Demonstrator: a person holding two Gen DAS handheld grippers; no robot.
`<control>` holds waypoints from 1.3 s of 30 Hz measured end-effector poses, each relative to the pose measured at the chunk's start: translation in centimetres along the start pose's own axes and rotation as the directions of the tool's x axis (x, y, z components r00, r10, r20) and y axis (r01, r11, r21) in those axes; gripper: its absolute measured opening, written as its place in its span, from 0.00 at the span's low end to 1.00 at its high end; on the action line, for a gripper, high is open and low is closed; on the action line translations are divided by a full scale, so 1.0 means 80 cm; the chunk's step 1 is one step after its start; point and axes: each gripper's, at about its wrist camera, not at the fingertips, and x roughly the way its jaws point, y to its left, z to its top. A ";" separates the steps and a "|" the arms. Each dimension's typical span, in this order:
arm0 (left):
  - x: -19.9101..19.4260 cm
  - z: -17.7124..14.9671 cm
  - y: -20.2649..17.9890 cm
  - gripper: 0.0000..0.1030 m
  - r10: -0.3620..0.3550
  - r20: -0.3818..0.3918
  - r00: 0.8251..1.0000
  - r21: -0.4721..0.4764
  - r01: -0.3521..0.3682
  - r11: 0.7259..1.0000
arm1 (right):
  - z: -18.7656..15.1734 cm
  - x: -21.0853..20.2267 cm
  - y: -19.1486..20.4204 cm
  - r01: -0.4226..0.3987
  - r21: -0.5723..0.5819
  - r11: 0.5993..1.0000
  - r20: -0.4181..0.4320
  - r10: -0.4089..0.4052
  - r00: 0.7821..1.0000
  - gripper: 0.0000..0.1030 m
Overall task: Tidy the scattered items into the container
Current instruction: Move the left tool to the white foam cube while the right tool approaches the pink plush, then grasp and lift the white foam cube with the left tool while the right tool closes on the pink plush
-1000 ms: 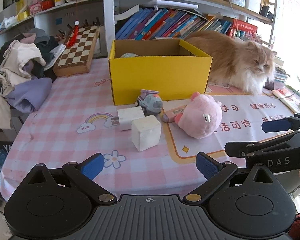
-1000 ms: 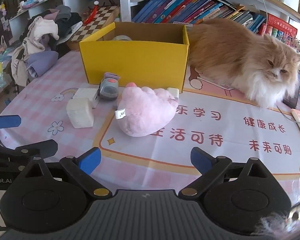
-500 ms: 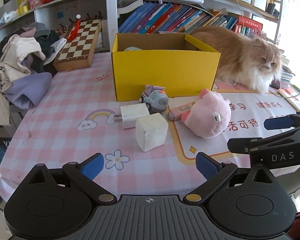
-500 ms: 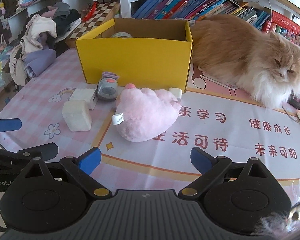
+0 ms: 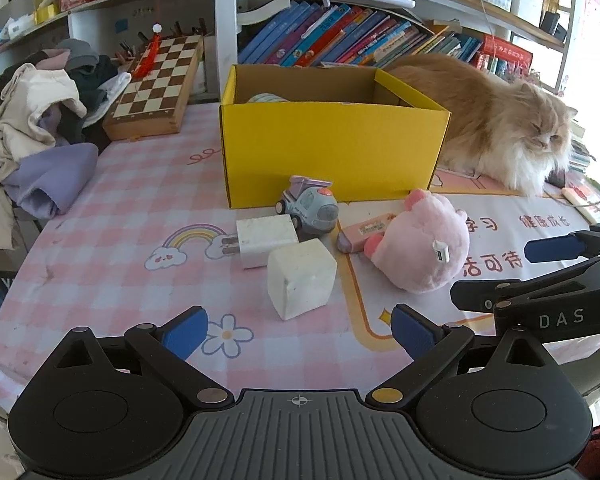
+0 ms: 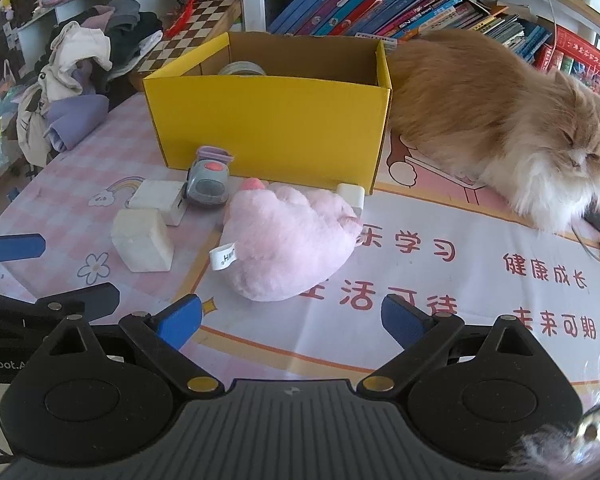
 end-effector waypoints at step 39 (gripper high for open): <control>0.077 0.027 0.013 0.80 0.008 -0.097 0.995 -0.144 -0.022 0.989 | 0.048 0.068 -0.033 -0.134 -0.022 0.991 -0.046 0.133 0.990 0.96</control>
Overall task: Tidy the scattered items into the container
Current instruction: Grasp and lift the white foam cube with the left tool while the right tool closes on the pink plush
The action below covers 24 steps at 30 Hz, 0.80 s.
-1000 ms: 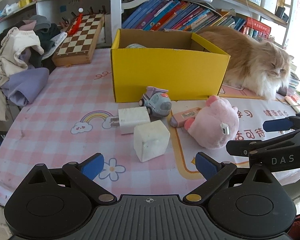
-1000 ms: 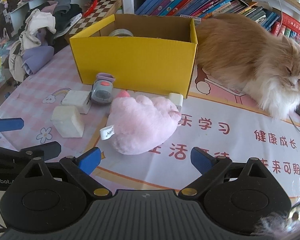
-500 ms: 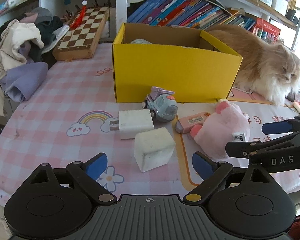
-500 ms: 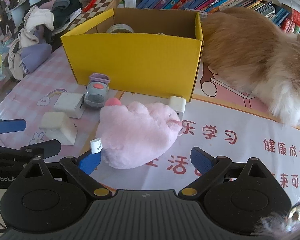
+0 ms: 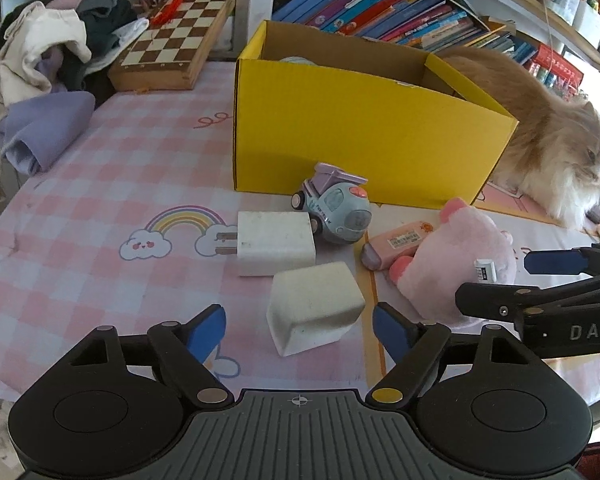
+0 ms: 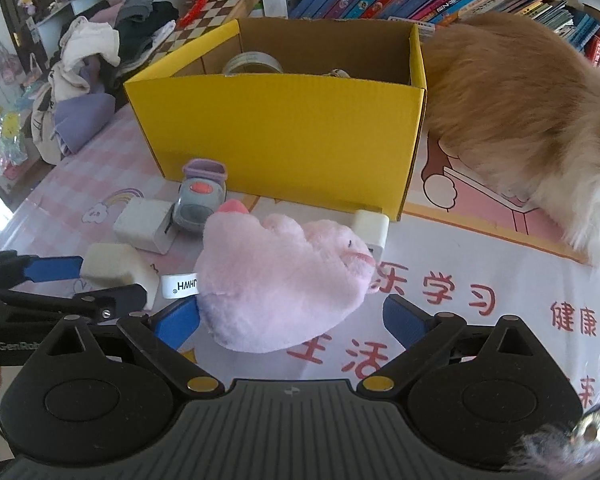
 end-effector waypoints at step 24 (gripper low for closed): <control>0.013 0.002 0.005 0.36 -0.039 -0.027 0.999 0.005 0.039 0.999 | 0.018 0.037 0.003 -0.018 -0.004 1.000 -0.047 0.017 0.999 1.00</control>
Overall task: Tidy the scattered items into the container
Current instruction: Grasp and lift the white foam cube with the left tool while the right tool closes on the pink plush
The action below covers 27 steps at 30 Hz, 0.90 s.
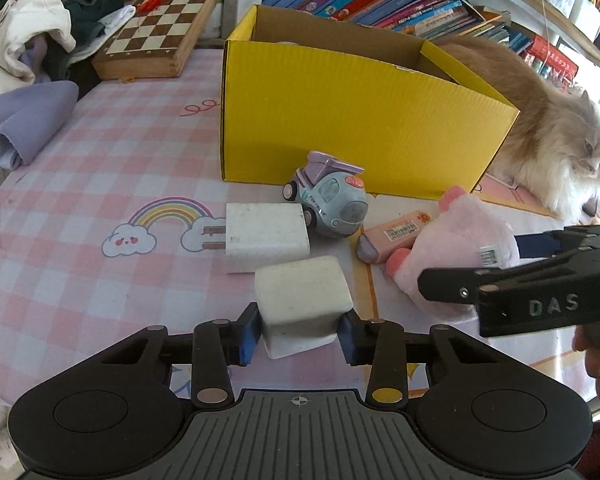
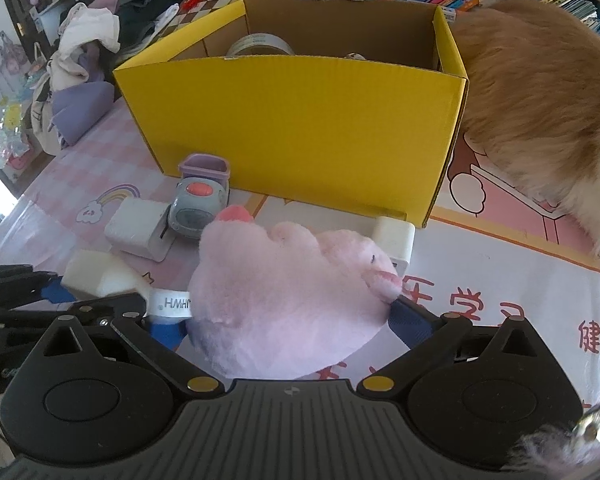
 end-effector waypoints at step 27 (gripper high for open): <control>-0.039 -0.006 0.004 0.29 -0.058 0.064 0.996 0.069 0.053 0.996 | -0.026 -0.047 0.017 0.040 0.057 0.998 0.066 -0.044 0.997 0.81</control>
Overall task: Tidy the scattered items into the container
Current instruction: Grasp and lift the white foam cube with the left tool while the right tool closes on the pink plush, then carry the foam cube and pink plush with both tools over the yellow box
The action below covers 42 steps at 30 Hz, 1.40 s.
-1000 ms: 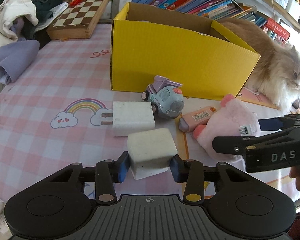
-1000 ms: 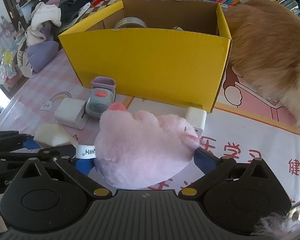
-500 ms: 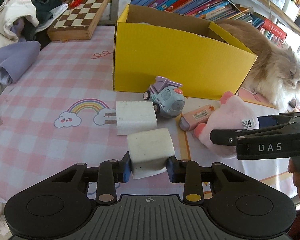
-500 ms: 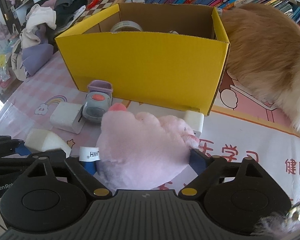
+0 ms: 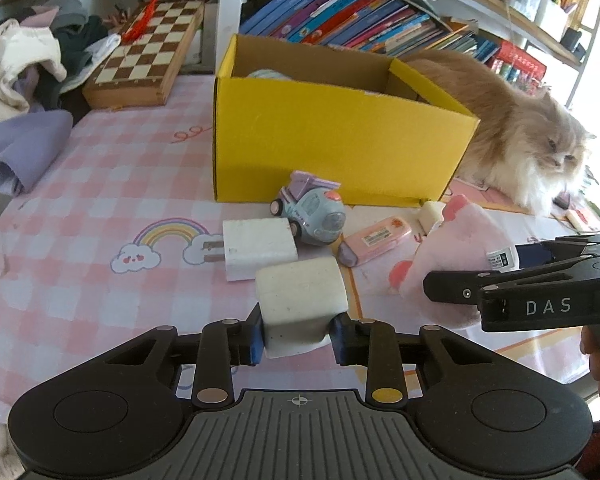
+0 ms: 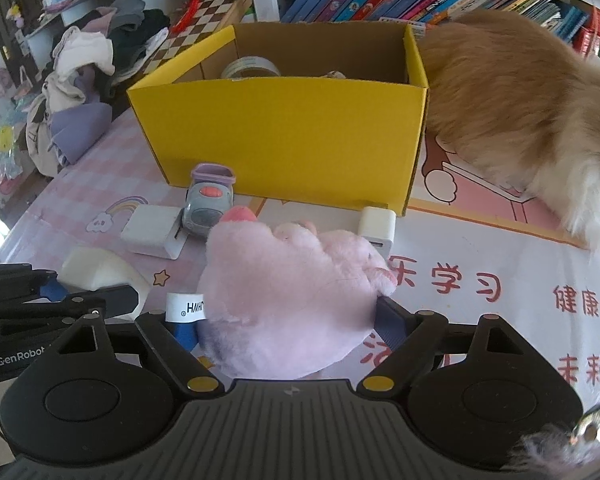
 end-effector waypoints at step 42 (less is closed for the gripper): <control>-0.110 0.101 0.008 0.27 -0.067 0.320 0.945 0.107 0.035 0.994 | 0.099 -0.124 0.019 -0.011 -0.111 0.994 0.278 0.042 0.960 0.81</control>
